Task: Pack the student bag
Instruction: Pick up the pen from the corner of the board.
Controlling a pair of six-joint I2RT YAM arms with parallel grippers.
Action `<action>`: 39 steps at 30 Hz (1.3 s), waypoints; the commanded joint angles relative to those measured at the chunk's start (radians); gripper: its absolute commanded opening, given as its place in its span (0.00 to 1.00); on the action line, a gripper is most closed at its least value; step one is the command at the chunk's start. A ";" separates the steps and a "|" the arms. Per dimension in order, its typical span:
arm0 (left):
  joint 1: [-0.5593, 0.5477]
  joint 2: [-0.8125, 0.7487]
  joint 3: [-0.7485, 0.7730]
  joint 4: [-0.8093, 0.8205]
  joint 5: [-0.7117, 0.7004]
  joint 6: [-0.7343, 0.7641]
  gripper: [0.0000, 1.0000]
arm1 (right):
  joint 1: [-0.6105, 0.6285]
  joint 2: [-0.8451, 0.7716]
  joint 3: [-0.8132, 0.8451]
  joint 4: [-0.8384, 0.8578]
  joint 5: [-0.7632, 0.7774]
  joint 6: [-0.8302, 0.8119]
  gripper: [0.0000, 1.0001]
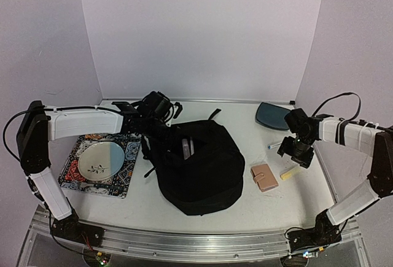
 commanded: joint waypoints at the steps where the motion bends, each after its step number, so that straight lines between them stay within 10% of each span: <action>1: 0.000 -0.057 -0.002 0.023 -0.011 0.016 0.00 | -0.036 0.034 -0.053 -0.042 0.009 0.032 0.75; 23: 0.000 -0.059 -0.002 0.023 0.005 0.016 0.00 | -0.087 0.194 -0.157 0.185 -0.134 0.066 0.30; 31: 0.000 -0.057 0.000 0.023 0.014 0.016 0.00 | -0.087 0.091 -0.154 0.206 -0.169 0.018 0.04; 39: 0.000 -0.049 0.000 0.023 0.026 0.016 0.00 | -0.066 -0.085 -0.125 0.181 -0.227 -0.035 0.00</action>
